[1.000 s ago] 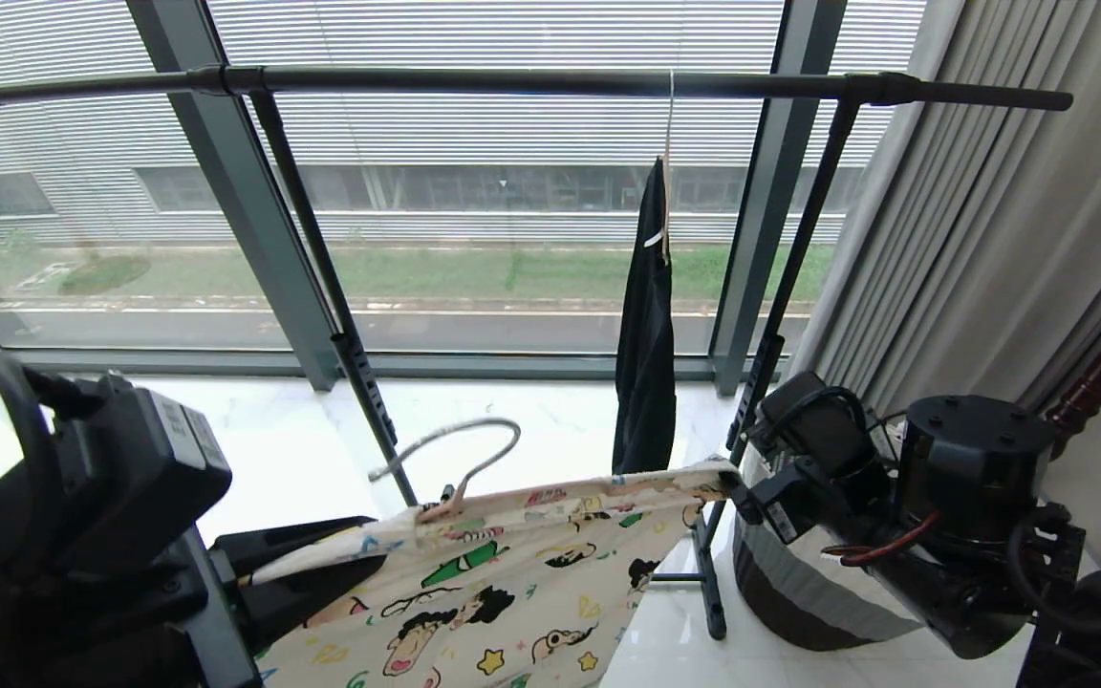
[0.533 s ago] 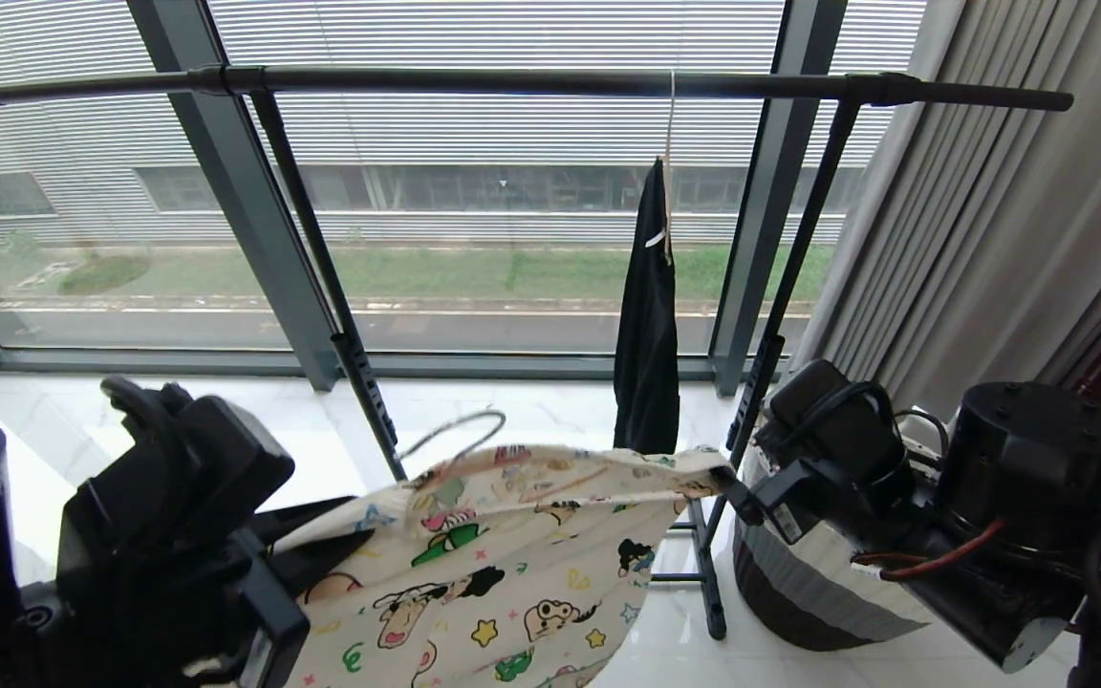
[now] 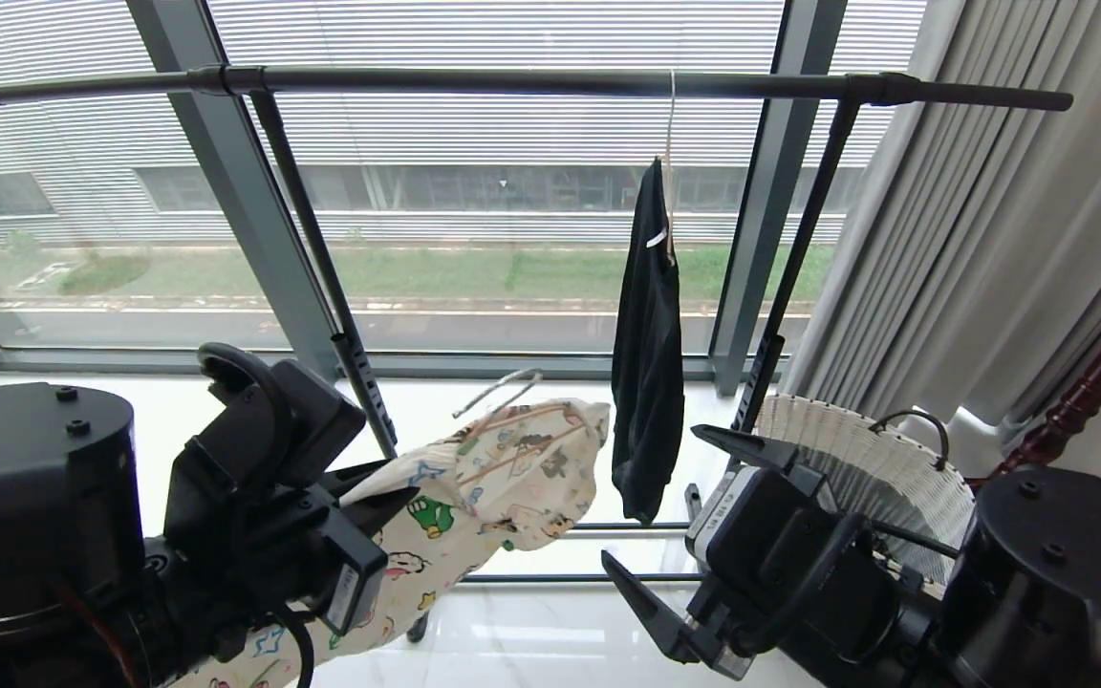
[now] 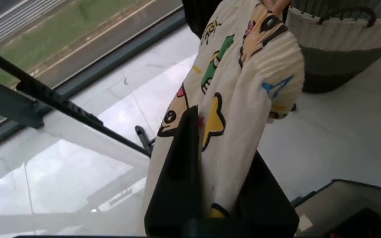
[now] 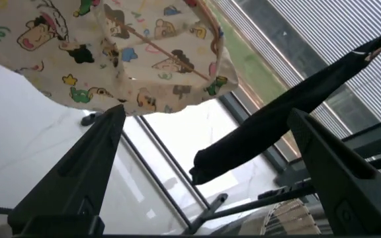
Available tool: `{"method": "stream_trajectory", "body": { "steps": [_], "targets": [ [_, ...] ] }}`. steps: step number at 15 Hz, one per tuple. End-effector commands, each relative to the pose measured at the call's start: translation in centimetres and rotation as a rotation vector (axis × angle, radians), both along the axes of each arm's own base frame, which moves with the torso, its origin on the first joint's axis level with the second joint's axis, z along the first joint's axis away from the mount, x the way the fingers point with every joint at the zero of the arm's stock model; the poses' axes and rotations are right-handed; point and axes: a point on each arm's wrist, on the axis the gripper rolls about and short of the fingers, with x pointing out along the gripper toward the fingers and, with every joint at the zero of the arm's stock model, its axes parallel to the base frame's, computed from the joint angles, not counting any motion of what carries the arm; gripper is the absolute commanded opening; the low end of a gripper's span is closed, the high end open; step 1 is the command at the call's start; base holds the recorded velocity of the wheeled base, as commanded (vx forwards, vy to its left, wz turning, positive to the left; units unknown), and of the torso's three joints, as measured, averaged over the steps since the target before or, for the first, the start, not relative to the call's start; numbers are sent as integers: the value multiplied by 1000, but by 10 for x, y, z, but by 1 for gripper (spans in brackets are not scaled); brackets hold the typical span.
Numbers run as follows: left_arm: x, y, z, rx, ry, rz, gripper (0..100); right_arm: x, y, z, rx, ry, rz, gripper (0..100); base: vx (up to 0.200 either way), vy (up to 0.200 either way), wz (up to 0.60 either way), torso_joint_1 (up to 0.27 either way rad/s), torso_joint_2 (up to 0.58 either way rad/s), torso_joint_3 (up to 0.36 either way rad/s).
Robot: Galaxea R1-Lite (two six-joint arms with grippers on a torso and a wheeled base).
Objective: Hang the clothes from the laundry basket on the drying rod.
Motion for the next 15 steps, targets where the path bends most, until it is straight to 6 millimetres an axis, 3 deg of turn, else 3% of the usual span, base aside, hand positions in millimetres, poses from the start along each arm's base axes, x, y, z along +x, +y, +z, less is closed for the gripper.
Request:
{"method": "stream_trajectory", "body": {
  "steps": [1,5,8,15],
  "targets": [
    [-10,-11,0,-3,5,-107,0,8,-4,11,19,-4,-7,100,0,0,0,0,0,0],
    [-21,-21,-4,56,-15,-259,0,10,-38,43,-79,93,151,100,0,0,0,0,0,0],
    [-28,-27,-2,40,-18,-349,0,6,-61,56,-148,180,221,100,0,0,0,0,0,0],
    [-50,-41,5,9,-35,-516,0,4,-62,43,-231,272,266,100,0,0,0,0,0,0]
  ]
}}
